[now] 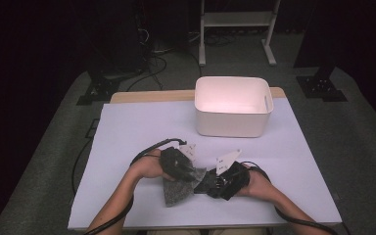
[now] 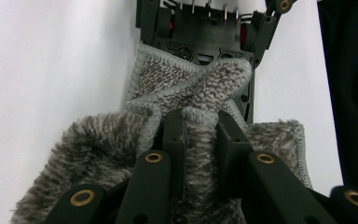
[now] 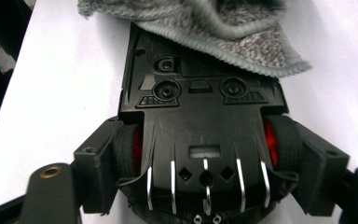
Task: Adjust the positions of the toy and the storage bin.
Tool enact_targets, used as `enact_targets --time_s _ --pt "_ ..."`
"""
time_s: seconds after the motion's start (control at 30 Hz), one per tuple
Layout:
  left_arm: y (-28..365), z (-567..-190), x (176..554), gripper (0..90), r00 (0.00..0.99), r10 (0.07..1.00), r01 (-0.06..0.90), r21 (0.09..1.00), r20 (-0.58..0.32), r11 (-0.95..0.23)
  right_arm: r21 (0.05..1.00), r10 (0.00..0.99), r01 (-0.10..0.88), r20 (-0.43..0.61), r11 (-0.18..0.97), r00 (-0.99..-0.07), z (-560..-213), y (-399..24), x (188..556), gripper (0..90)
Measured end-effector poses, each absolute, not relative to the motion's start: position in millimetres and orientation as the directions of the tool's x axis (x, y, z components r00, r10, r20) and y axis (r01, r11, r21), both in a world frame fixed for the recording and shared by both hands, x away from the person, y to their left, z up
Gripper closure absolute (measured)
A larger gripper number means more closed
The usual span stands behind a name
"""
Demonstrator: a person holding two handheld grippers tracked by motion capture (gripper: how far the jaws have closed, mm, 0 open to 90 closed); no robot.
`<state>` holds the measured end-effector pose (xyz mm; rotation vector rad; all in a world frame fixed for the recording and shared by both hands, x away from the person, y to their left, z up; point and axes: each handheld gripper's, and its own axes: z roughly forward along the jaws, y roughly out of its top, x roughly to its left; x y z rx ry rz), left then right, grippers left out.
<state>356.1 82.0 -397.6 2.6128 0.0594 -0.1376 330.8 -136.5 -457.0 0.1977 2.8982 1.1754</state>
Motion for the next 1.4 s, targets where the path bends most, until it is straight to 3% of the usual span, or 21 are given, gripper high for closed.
enact_targets --time_s 0.53,0.97,1.17,1.4 --pt "84.8 -398.3 352.7 76.9 0.991 0.002 0.072 0.533 -0.131 -0.843 0.697 0.153 0.106 -0.005 0.709 -0.988 -447.3 -151.3 320.0 23.0" --pt "26.5 -388.0 344.0 76.9 0.985 -0.141 -0.06 0.565 -0.101 -0.823 0.725 0.15 0.12 0.023 0.679 -0.988 -448.4 -148.2 326.5 22.9" --pt "24.1 -390.9 344.2 76.9 0.985 -0.139 -0.064 0.538 -0.099 -0.841 0.719 0.153 0.123 0.023 0.684 -0.988 -450.4 -148.3 325.4 23.0" --pt "53.9 -395.1 347.4 76.7 0.992 -0.073 -0.011 0.512 -0.102 -0.859 0.715 0.144 0.115 0.02 0.689 -0.989 -452.6 -148.6 326.3 23.0"
